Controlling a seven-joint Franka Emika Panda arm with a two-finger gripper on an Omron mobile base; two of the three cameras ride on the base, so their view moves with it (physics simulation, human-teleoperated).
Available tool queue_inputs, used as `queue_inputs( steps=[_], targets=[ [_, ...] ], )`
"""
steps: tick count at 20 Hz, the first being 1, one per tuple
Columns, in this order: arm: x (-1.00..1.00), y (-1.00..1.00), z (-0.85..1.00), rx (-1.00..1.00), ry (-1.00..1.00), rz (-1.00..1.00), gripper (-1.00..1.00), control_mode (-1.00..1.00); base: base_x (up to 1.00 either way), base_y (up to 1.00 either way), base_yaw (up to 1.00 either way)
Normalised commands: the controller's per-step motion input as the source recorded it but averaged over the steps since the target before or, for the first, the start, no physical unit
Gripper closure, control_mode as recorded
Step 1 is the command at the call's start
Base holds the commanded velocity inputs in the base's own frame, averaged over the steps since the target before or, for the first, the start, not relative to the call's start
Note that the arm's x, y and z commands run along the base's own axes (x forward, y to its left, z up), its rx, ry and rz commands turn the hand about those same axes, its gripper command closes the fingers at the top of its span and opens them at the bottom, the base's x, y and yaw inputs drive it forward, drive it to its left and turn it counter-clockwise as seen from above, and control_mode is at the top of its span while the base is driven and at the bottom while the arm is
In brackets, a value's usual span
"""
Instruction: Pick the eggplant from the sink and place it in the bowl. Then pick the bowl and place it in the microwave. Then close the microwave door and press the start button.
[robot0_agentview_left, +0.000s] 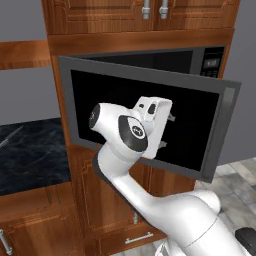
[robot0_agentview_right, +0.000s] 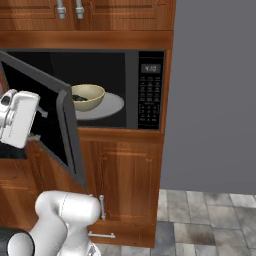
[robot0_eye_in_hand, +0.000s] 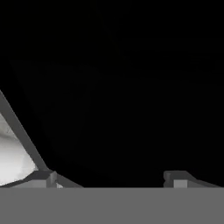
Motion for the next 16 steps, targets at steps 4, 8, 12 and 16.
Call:
queue_inputs(
  steps=[4, 8, 12, 16],
  targets=[
    [0.7, -0.63, 0.0, 0.0, -0.06, 0.11, -1.0, -1.0, 0.0, 0.0, 0.0],
    [0.94, -0.56, 0.0, 0.0, -0.03, 0.14, -1.0, -1.0, 0.0, 0.0, 0.0],
    [1.0, -0.49, 0.0, 0.0, -0.01, 0.15, -1.0, -1.0, 0.0, 0.0, 0.0],
    [1.0, -0.4, 0.0, 0.0, 0.0, 0.17, -1.0, -1.0, 0.0, 0.0, 0.0]
  ],
)
